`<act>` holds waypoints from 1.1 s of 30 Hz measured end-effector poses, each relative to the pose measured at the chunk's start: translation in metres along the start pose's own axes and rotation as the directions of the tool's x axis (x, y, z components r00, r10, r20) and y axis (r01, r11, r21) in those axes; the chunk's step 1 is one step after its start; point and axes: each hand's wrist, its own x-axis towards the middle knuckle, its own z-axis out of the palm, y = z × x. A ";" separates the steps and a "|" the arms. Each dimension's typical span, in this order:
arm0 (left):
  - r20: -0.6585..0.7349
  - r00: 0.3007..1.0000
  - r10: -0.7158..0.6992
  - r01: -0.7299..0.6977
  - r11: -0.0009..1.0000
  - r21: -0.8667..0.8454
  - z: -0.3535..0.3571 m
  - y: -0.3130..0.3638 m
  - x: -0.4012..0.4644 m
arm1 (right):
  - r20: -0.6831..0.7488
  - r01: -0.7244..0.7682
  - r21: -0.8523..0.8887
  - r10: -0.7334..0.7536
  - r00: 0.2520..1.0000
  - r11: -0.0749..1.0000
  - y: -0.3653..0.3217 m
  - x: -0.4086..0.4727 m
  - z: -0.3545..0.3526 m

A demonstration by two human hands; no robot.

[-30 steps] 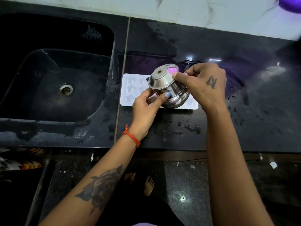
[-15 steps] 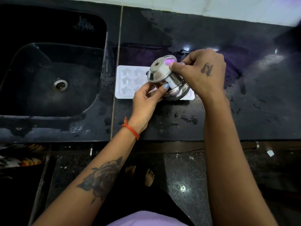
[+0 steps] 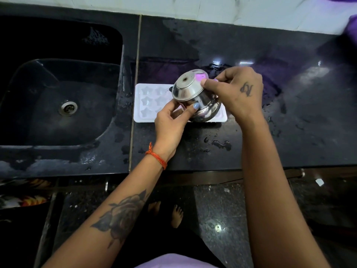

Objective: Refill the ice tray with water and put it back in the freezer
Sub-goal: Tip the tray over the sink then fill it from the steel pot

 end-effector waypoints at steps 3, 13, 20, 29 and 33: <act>-0.013 1.000 0.023 -0.022 0.998 0.051 0.003 0.002 0.000 | -0.002 -0.037 0.064 0.037 0.999 0.997 0.006 -0.002 -0.001; 0.074 0.996 -0.047 0.045 0.998 0.036 0.015 -0.003 0.000 | -0.062 -0.036 0.008 0.037 0.997 0.999 0.011 -0.003 -0.013; 0.100 0.991 -0.085 0.085 0.996 -0.003 0.021 -0.008 -0.002 | -0.066 0.012 -0.090 -0.018 0.998 0.996 0.010 -0.001 -0.016; 0.096 0.991 -0.097 0.103 0.993 -0.058 0.026 -0.005 -0.005 | -0.065 0.033 -0.124 -0.041 0.997 0.992 0.010 0.000 -0.018; 0.085 0.995 -0.058 0.061 0.998 -0.032 0.027 -0.006 -0.006 | -0.053 -0.010 -0.017 0.009 0.999 1.000 0.015 -0.001 -0.019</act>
